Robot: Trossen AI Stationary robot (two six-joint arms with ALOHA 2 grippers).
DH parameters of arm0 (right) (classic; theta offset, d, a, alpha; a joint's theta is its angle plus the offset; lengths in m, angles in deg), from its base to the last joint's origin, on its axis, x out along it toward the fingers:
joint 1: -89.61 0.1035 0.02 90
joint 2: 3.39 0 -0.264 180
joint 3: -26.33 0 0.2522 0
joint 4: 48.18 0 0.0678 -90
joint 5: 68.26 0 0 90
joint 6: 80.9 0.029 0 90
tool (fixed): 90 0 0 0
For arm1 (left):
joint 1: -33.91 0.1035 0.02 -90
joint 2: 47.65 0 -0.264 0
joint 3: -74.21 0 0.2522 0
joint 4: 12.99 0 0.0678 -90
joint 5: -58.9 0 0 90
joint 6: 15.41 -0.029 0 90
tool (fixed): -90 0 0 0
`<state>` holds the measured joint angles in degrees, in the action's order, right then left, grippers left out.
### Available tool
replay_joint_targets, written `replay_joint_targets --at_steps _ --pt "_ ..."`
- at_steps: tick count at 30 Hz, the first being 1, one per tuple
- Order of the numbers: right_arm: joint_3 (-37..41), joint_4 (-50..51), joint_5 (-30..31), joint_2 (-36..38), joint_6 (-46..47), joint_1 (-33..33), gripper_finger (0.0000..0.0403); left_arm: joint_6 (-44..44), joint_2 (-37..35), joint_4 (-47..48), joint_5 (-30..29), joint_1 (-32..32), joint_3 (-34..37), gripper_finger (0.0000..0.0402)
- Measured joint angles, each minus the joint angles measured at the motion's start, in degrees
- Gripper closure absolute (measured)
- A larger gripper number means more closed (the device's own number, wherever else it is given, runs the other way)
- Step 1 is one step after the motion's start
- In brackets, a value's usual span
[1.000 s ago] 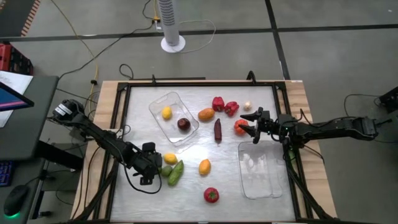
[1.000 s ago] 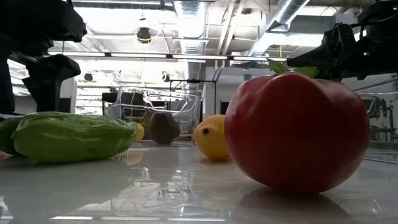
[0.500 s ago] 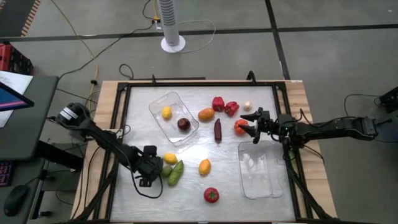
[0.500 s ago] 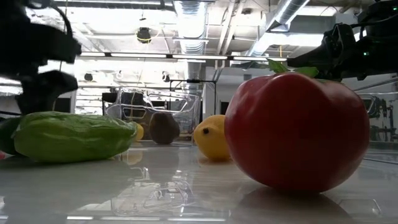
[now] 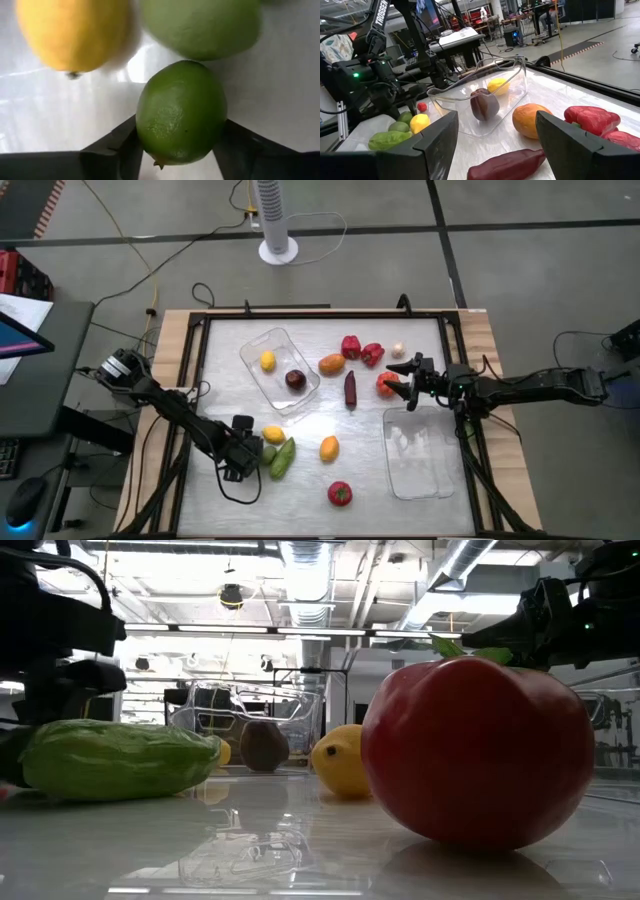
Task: Sort produce into baskets
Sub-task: Put the left green lime into the top transparent bin, then put the left yellow lemon into the top transparent bin
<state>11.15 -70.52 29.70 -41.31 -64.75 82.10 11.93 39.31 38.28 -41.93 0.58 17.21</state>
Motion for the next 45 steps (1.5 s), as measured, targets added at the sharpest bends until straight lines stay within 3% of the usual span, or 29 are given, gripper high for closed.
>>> replay_joint_targets --at_steps 3,7,10,12,15,20,27,38,41,45 --pt "0.0 -0.04 0.0 0.0 0.05 0.0 0.0112 0.0 0.0 5.27 -1.49 0.12 -2.64 0.0255" --pt "0.0 -0.08 0.0 -0.01 0.07 0.0 0.0112 -0.01 -0.65 17.39 -4.84 0.08 -8.2 0.0261" --pt "0.0 0.0 0.0 0.01 0.07 0.0 0.0112 1.07 -2.16 26.16 -12.29 0.44 -12.95 0.0252" --pt "0.0 0.03 0.01 -0.01 0.06 0.0 0.0112 4.17 -3.05 31.19 -21.28 1.41 -15.06 0.0244" --pt "0.0 0.03 0.0 0.01 0.06 0.0 0.0112 5.94 -4.11 33.61 -31.34 5.25 -16.28 0.0242" --pt "0.0 0.03 0.01 0.0 0.04 0.0 0.0112 0.2 -4.11 31.36 -34.12 14.97 -16.29 0.0244" --pt "0.0 0.07 0.02 -0.01 0.02 0.0 0.0112 -10.61 -4.37 23.56 -31.43 22.98 -16.29 0.0208" --pt "0.0 0.09 0.01 -0.01 0.0 0.0 0.0112 -12.94 -6.74 23.57 -30.67 22.69 -16.29 0.0112" --pt "0.0 0.09 0.02 0.0 -0.01 -0.01 0.0112 -11.8 -9.59 23.55 -26.78 21.21 -16.29 0.011" --pt "0.0 0.11 0.02 -0.01 -0.02 0.0 0.0112 -5.42 -13.2 22.93 -17.05 18.33 -16.29 0.0109"
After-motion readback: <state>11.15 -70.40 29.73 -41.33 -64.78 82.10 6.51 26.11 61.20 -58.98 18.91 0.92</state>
